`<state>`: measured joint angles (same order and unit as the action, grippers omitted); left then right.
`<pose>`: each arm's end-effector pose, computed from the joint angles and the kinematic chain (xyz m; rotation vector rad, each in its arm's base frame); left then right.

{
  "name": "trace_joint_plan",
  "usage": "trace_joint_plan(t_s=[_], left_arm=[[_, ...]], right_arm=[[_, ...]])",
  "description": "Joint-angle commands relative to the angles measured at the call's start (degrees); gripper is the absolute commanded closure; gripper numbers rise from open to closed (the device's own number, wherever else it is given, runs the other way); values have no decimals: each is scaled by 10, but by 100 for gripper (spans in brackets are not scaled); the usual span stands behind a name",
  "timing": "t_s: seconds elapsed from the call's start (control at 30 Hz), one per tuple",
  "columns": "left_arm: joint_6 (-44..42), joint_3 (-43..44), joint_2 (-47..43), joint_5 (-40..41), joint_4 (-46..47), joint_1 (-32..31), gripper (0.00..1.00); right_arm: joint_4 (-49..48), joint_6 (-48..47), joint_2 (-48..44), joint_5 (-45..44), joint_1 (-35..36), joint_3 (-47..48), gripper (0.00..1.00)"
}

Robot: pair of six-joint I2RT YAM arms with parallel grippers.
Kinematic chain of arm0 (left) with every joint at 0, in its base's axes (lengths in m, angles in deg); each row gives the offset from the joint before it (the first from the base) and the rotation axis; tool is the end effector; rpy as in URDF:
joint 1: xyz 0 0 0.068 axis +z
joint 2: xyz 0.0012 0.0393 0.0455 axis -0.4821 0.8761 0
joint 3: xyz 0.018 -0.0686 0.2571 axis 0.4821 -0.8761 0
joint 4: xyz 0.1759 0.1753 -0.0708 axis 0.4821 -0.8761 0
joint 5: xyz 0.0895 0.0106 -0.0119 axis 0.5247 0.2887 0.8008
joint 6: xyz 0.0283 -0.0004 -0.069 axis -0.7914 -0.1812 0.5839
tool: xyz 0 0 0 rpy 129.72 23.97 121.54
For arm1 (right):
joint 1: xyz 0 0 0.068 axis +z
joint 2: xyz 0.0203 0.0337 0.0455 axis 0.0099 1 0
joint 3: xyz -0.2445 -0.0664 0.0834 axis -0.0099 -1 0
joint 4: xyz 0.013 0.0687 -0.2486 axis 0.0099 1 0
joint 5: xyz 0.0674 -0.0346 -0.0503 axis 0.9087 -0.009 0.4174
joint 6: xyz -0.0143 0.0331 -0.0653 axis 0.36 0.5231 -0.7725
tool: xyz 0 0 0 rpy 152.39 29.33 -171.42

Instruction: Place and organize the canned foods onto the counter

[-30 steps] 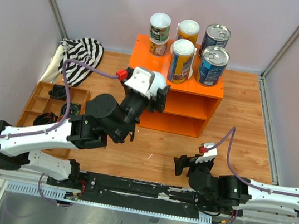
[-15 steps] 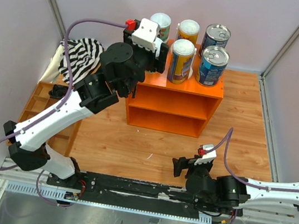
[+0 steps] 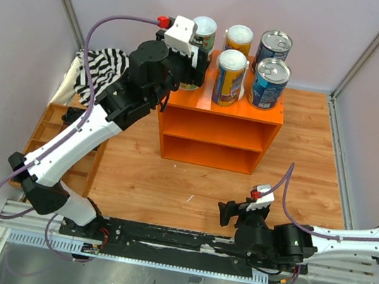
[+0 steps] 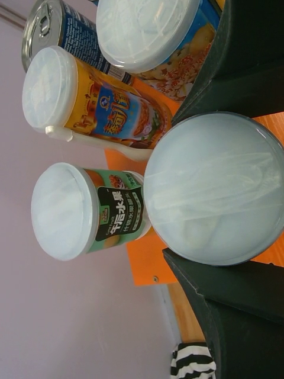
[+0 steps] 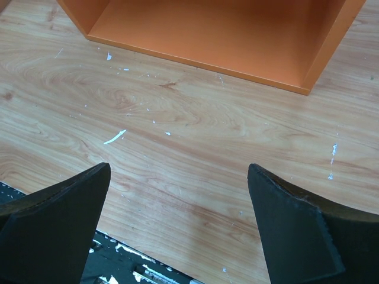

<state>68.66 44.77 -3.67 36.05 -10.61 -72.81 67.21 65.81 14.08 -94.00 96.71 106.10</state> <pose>0.2539 -0.2109 0.5029 0.2868 1.5343 -0.2817 0.0412 0.1354 0.2078 -0.1443 1.9124 0.5627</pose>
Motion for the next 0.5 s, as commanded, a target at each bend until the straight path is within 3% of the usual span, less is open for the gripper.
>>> trace_joint_plan(t_s=[0.0, 0.47], left_arm=[[17, 2, -11, -36, 57, 10, 100], [23, -50, -21, -51, 79, 24, 100]], right_arm=[[14, 17, 1, -28, 10, 13, 0], [22, 25, -4, -30, 10, 9, 0]])
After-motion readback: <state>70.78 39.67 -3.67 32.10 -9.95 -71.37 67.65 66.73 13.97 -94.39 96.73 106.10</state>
